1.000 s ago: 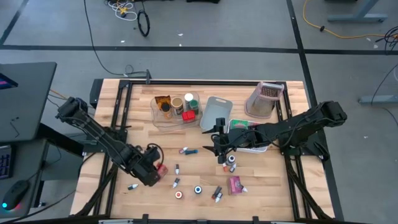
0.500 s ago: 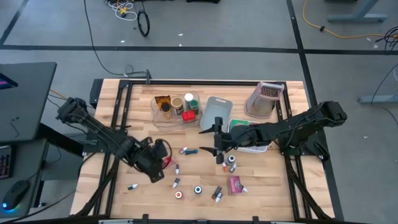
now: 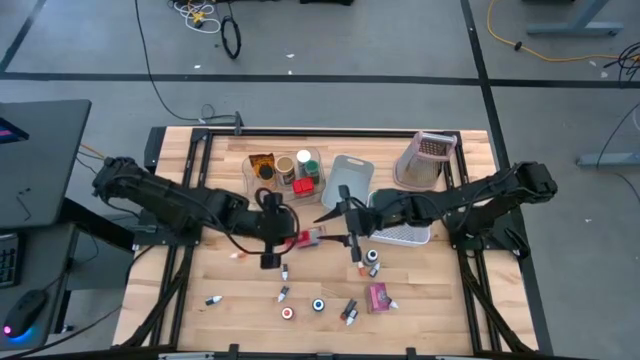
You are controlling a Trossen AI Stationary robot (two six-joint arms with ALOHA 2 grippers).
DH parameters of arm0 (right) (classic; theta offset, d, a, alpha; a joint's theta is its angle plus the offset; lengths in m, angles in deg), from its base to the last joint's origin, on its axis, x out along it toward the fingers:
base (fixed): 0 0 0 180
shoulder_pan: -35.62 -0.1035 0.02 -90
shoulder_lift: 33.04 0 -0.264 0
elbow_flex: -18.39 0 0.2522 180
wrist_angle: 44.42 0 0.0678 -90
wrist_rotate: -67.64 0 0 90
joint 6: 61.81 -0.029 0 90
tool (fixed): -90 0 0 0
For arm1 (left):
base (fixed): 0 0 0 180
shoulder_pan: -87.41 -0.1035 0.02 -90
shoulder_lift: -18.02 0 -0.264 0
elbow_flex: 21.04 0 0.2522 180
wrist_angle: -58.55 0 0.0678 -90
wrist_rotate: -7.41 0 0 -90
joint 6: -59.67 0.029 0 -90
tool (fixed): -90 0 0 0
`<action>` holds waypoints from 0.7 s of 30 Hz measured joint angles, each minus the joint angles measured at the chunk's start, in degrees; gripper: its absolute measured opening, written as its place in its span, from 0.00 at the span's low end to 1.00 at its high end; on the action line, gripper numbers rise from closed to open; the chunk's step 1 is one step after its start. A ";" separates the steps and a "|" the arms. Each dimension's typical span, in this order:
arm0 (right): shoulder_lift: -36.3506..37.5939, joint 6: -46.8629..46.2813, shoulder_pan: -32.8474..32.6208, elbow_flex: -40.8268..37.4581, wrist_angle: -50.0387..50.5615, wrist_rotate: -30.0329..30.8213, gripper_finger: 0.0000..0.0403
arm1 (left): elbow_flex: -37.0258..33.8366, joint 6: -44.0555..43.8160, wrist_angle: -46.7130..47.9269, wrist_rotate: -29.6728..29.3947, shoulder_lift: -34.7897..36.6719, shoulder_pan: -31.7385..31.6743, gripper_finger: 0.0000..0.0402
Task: Pick & Place Kitchen Items
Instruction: Put the red cereal box into the white bin
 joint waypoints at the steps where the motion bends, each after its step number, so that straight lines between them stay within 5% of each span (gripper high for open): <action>1: 0.00 -0.01 0.31 0.00 0.84 -0.29 0.45 | 0.00 0.98 -0.73 0.60 0.00 -0.72 0.01; 21: 0.07 -4.73 5.05 0.02 10.26 -0.42 0.44 | 0.20 10.88 -7.99 4.68 -3.76 -7.55 0.01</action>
